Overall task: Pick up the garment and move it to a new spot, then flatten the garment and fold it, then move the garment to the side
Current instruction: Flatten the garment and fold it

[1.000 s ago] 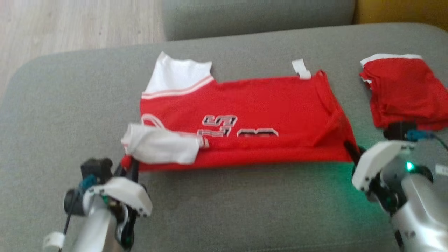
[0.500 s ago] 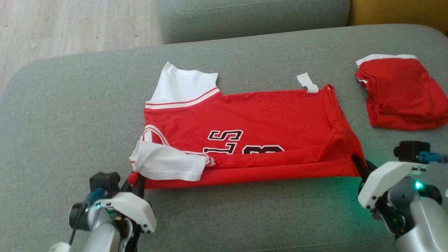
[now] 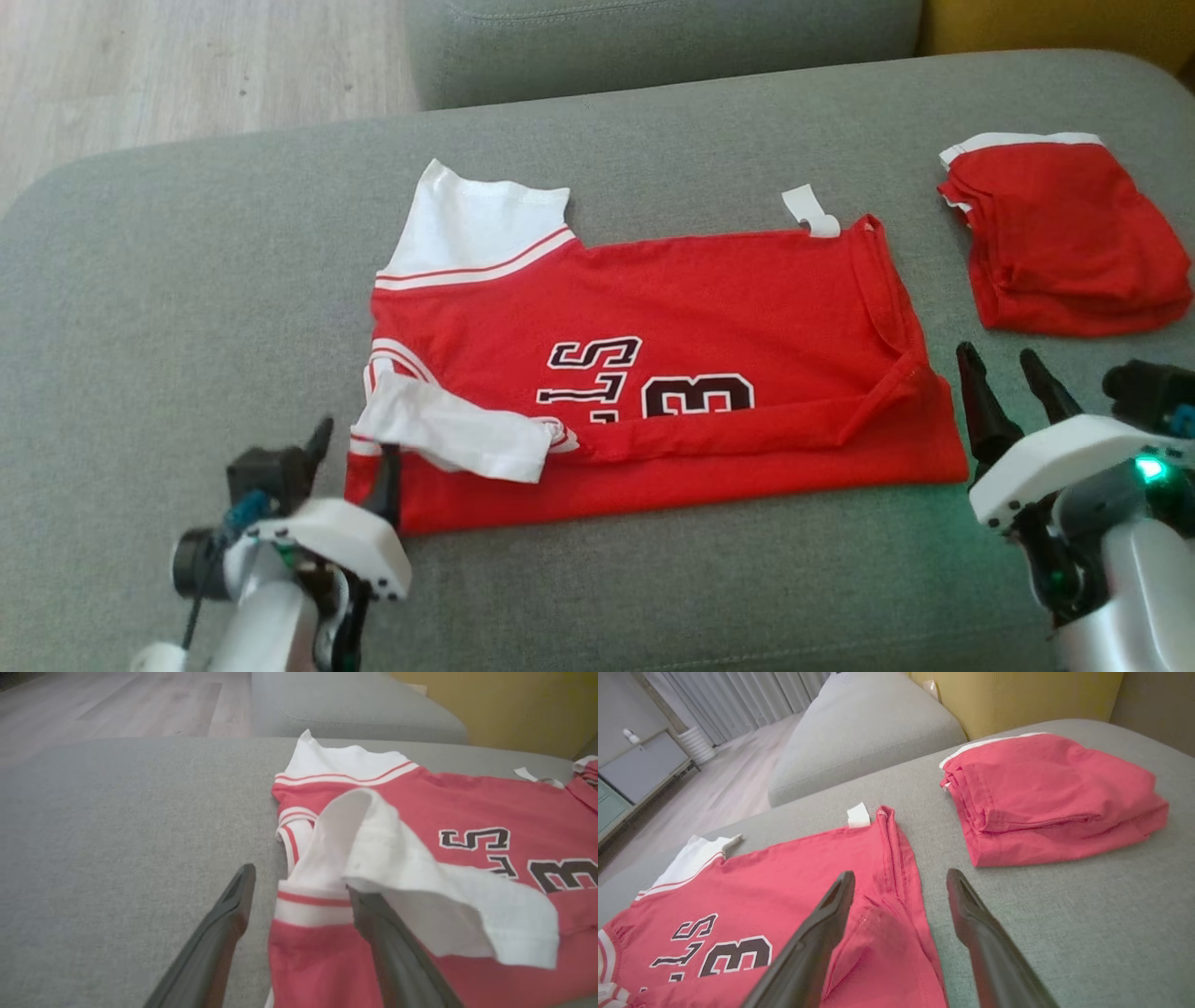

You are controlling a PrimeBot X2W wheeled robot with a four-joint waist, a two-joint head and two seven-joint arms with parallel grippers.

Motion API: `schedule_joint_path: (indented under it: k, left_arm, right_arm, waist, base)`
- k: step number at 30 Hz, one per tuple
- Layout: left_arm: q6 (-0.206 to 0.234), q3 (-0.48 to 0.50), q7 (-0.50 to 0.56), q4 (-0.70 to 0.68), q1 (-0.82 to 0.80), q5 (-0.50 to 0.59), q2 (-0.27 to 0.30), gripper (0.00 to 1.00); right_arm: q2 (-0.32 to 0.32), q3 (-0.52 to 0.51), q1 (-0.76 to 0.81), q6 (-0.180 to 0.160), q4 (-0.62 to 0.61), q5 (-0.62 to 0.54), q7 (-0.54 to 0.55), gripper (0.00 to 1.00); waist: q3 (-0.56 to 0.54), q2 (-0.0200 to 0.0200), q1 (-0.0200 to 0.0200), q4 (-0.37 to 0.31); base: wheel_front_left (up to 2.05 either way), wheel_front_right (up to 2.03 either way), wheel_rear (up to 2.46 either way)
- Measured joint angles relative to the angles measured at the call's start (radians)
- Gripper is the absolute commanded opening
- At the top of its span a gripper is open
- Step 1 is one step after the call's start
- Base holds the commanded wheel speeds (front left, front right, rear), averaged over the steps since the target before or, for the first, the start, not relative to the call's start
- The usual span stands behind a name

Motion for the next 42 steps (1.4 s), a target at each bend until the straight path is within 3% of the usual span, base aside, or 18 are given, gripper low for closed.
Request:
schedule_joint_path:
  k: [8, 15, 23, 32, 37, 42]
  left_arm:
    - [0.021, 0.037, -0.022, -0.1, -0.03, 0.0, -0.006, 1.0]
    - [0.01, 0.066, -0.022, -0.262, -0.009, 0.0, -0.022, 1.0]
    - [-0.008, 0.08, -0.022, -0.319, 0.03, 0.027, -0.031, 1.0]
    - [-0.047, 0.082, -0.022, -0.283, -0.063, 0.067, -0.024, 1.0]
    - [-0.085, 0.044, -0.01, -0.184, -0.232, 0.101, 0.041, 1.0]
    - [-0.105, -0.017, 0.08, -0.054, -0.459, 0.1, 0.111, 1.0]
  right_arm:
    - [0.024, 0.004, 0.037, 0.0, -0.044, -0.011, -0.149, 1.0]
    - [0.028, 0.058, 0.037, 0.0, -0.078, 0.007, -0.255, 1.0]
    - [0.028, 0.074, 0.036, 0.0, -0.077, 0.011, -0.301, 1.0]
    - [0.022, 0.099, -0.005, 0.0, -0.076, 0.011, -0.307, 1.0]
    - [0.0, 0.119, -0.087, 0.0, -0.079, 0.005, -0.287, 1.0]
    - [-0.022, 0.132, -0.184, 0.0, -0.075, 0.002, -0.248, 1.0]
  waist:
    - [0.014, 0.0, 0.0, -0.011]
    - [0.024, 0.0, 0.0, -0.015]
    - [0.05, 0.0, 0.0001, -0.015]
    - [0.109, 0.0, 0.0001, -0.023]
    - [0.168, 0.0, 0.0002, -0.036]
    - [0.233, 0.0, 0.0003, -0.055]
  base:
    - [0.0, 0.0, 0.0]
    - [0.0, 0.0, 0.0]
    - [0.0, 0.0, 0.0]
    - [0.0, 0.0, 0.0]
    - [0.0, 0.0, 0.0]
    - [0.0, 0.0, 0.0]
